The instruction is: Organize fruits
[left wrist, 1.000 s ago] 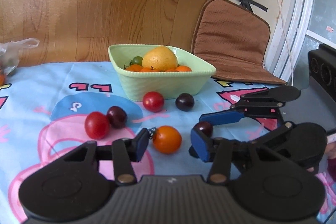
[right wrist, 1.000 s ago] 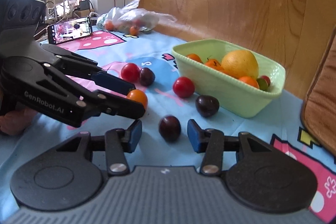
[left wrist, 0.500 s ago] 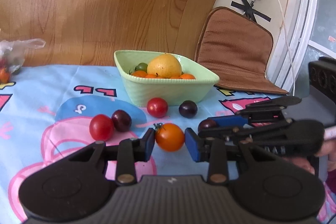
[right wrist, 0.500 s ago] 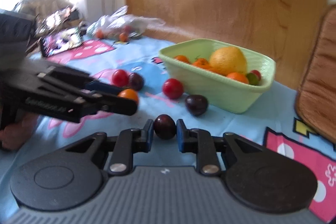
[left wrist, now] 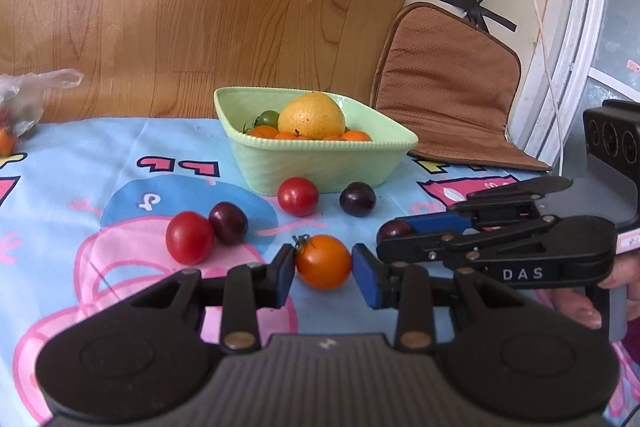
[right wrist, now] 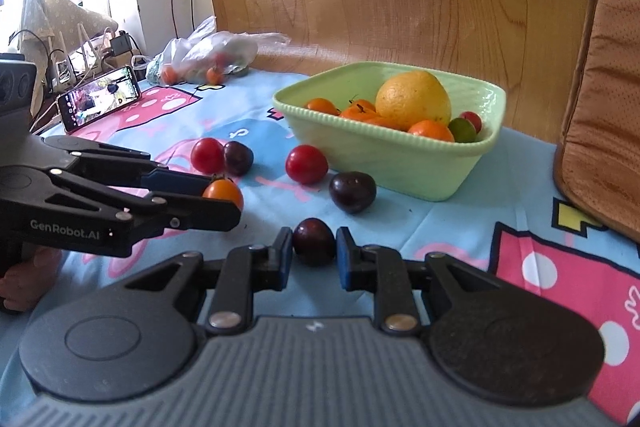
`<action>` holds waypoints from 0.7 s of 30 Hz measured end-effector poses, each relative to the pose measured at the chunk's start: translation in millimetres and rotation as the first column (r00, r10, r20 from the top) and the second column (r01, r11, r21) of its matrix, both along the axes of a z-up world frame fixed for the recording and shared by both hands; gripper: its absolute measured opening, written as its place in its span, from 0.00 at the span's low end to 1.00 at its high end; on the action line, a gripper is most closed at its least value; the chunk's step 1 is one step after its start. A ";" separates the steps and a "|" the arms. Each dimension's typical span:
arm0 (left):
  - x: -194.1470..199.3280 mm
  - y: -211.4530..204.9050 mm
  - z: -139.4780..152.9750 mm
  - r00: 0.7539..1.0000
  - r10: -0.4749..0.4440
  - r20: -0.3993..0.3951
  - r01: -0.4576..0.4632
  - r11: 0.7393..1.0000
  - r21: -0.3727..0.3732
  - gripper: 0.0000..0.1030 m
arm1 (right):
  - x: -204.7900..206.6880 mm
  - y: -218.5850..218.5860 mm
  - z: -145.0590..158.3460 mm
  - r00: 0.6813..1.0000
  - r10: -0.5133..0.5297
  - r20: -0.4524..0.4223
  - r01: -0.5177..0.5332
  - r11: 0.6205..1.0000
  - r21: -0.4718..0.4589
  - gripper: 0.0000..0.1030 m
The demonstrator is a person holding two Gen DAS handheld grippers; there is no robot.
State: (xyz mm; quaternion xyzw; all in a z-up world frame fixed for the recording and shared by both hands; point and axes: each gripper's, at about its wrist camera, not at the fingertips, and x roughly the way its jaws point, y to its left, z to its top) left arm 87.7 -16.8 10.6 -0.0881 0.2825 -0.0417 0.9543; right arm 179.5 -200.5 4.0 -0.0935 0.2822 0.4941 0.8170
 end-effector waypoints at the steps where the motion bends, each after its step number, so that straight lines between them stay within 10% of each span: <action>1: 0.0 -0.4 0.0 1.000 0.000 0.000 0.000 1.000 0.001 0.31 | -0.2 -0.1 0.0 1.000 0.000 0.001 0.000 1.000 0.000 0.25; 21: 0.2 -0.6 0.0 1.000 -0.006 0.000 0.006 1.000 0.000 0.31 | -1.4 0.1 -0.5 1.000 0.001 0.008 -0.001 1.000 0.000 0.25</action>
